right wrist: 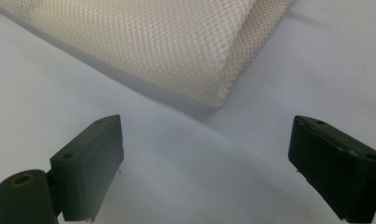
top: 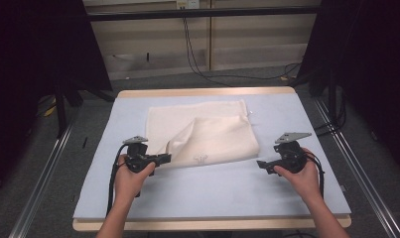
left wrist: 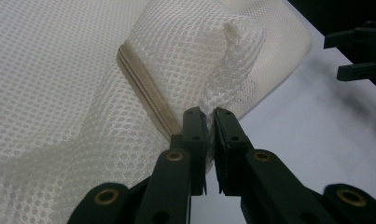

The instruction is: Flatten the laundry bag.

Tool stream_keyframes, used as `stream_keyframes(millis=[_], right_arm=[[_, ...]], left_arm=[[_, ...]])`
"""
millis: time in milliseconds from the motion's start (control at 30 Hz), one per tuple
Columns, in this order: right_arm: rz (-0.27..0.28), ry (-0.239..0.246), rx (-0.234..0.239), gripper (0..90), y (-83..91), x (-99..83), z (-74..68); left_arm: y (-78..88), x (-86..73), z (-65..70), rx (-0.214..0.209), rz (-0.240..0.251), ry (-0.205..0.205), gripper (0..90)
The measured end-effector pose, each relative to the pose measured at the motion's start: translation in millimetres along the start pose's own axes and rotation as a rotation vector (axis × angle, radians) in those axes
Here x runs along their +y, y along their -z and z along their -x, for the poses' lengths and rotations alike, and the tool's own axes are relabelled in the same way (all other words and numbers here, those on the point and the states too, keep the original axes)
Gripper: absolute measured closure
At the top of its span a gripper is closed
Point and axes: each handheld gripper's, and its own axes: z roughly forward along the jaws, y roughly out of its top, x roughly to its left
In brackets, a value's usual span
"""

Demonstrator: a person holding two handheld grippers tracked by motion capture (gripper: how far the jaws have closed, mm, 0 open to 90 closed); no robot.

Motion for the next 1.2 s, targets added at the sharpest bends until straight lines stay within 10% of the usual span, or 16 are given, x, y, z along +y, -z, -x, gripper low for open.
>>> stream_keyframes(millis=[1200], right_arm=[[0.049,0.128,0.054,14.6,-28.3,36.9,-45.6]], left_arm=[[9.2,-40.8,11.1,-0.036,-0.080,-0.012,84.1]])
